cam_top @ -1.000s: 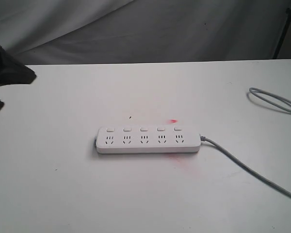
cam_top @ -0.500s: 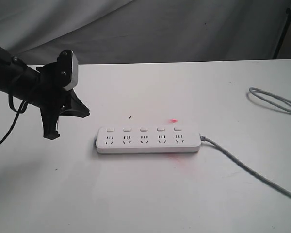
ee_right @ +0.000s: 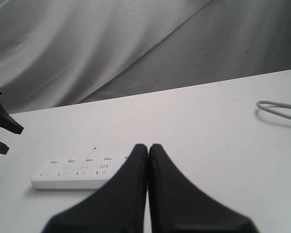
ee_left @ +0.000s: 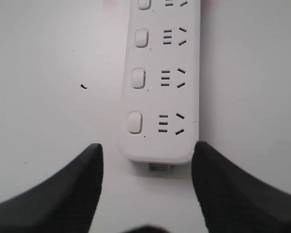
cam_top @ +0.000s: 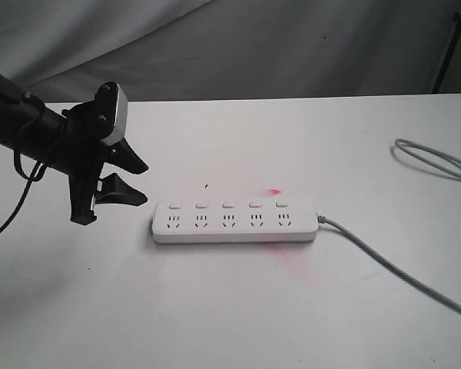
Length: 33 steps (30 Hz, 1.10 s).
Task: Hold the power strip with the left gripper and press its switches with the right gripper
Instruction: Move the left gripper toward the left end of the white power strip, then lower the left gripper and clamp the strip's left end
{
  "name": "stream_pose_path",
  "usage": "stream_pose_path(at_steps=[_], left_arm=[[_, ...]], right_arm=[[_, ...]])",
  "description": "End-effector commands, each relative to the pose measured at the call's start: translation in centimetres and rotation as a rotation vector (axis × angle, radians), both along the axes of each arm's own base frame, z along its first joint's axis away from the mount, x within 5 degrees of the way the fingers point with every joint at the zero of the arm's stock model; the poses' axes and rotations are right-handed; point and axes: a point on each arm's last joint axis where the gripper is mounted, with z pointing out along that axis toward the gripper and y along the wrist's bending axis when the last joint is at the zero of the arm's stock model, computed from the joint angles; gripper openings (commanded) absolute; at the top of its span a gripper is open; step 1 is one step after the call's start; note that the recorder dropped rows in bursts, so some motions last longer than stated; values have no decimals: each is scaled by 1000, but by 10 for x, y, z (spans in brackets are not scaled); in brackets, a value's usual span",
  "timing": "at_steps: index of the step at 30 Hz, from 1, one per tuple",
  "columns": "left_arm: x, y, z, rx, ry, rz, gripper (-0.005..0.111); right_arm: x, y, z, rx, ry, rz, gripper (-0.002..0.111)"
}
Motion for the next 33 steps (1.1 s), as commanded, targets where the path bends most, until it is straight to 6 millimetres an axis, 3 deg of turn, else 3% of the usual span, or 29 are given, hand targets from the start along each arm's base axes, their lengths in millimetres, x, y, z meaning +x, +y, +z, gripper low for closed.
stream_pose_path(at_steps=[1, 8, 13, 19, 25, 33], left_arm=[[-1, -3, 2, -16, 9, -3, 61], [1, -8, 6, -90, 32, 47, 75], [1, -8, 1, -75, -9, -15, 78], [5, -11, -17, -98, 43, 4, 79], [9, -12, -38, -86, 66, -4, 89], [12, -11, -61, -47, 97, 10, 89]], right_arm=[[0, 0, -1, 10, 1, -8, 0], [0, 0, -1, 10, 1, -8, 0], [0, 0, -1, 10, 1, -8, 0], [0, 0, -1, 10, 1, -8, 0], [0, 0, -1, 10, 1, -8, 0], [0, 0, -1, 10, 1, -8, 0]])
